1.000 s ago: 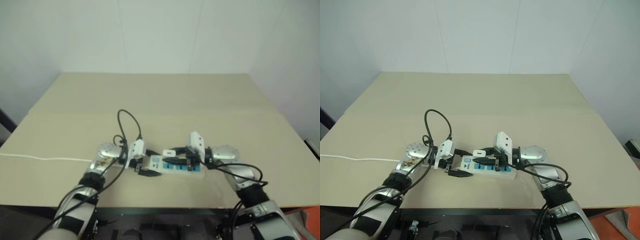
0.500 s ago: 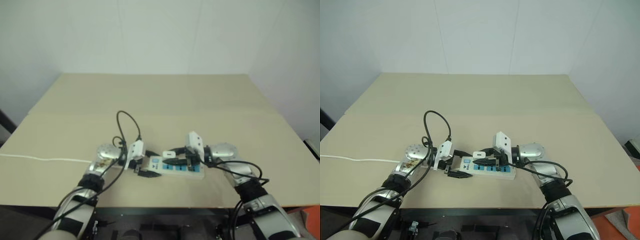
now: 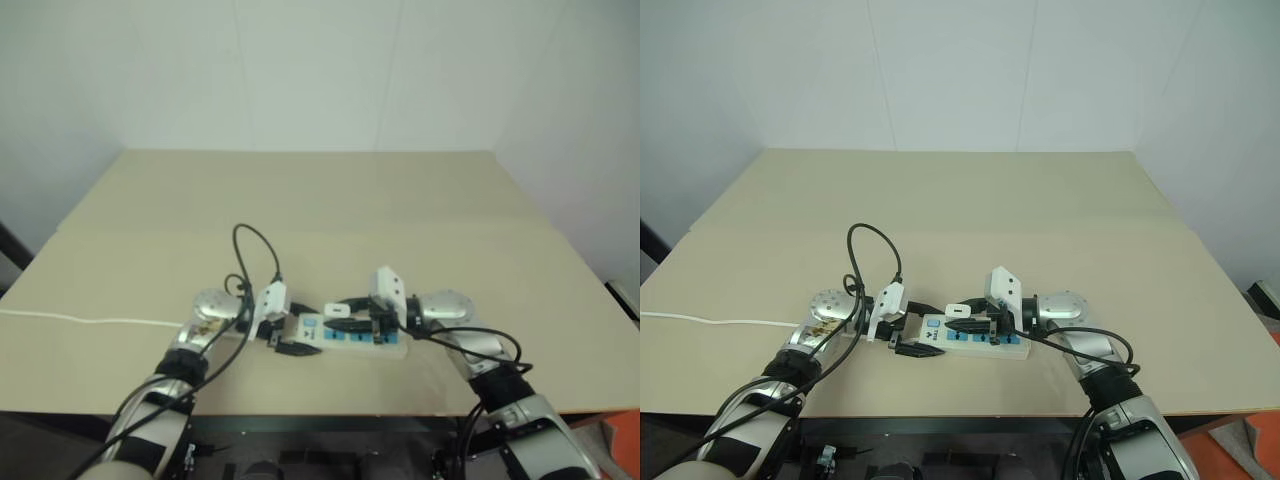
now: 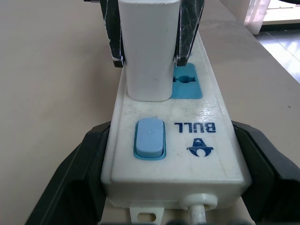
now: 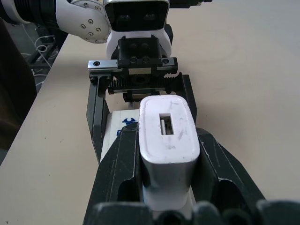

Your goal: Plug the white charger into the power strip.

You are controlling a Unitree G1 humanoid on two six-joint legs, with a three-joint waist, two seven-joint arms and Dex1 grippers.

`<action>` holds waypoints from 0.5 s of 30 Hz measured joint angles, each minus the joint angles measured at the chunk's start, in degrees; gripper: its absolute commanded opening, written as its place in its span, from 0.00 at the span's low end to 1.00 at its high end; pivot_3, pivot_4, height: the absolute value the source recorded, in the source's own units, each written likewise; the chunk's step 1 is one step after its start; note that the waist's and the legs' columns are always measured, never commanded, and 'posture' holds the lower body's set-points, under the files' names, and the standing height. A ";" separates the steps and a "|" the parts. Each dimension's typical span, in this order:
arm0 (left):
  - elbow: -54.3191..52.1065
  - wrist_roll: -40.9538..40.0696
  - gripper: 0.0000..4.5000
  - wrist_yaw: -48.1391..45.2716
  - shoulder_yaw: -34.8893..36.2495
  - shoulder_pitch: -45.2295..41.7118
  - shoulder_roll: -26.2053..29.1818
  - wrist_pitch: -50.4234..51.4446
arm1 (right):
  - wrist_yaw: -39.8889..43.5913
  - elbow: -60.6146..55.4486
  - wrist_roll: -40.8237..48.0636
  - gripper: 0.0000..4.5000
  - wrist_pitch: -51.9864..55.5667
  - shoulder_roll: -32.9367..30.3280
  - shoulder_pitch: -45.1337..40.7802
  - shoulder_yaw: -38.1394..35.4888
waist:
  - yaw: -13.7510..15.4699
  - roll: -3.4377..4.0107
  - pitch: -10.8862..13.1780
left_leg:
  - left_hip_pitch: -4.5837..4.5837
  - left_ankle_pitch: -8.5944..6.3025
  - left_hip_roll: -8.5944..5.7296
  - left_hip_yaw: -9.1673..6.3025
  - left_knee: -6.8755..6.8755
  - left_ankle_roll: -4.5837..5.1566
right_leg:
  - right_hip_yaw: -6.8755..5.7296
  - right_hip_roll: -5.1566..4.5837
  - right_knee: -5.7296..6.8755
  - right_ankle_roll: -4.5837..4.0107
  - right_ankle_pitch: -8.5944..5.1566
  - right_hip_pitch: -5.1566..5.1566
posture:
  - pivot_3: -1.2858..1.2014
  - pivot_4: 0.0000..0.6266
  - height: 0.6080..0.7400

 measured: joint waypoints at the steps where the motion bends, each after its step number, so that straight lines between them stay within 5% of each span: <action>1: 0.00 0.01 0.73 0.00 0.00 0.00 0.00 0.02 | -0.03 0.00 0.00 0.26 0.00 0.01 0.01 0.10 | 0.00 0.00 0.00 | 0.01 0.00 0.00 0.00 0.00 0.00 | 0.00 0.00 0.00 0.00 0.00 0.01 | 0.52 0.24 1.00; 3: 0.00 0.02 0.73 0.00 0.00 0.00 0.00 0.03 | 0.01 -0.08 0.00 0.26 0.01 0.01 0.08 0.33 | 0.00 0.00 0.00 | 0.01 0.00 0.00 0.00 -0.01 0.00 | 0.00 0.00 0.00 0.00 0.00 0.01 | 0.52 0.24 1.00; 12: 0.00 -0.07 0.73 -0.04 0.03 0.10 0.34 0.30 | -0.14 -1.39 -2.15 0.95 2.17 -1.19 0.89 0.81 | -0.05 -0.04 -0.02 | 0.14 0.00 0.07 -0.01 -0.02 0.00 | -0.01 0.06 -0.02 0.01 -0.02 0.13 | 0.52 0.24 1.00; 14: 0.00 -0.07 0.73 0.02 0.02 0.10 0.33 0.29 | -0.49 -2.43 -2.54 1.00 3.12 -1.49 0.90 0.86 | -0.04 -0.04 -0.02 | 0.13 0.00 0.07 -0.01 -0.02 0.00 | -0.01 0.06 -0.04 0.01 -0.02 0.13 | 0.52 0.24 1.00; 15: 0.00 -0.07 0.81 0.09 0.02 0.10 0.32 0.29 | -0.50 -2.84 -2.64 1.00 3.63 -1.77 0.90 0.87 | -0.04 -0.04 -0.02 | 0.13 0.00 0.06 0.00 -0.02 0.00 | -0.01 0.05 -0.05 0.01 -0.02 0.13 | 0.52 0.24 1.00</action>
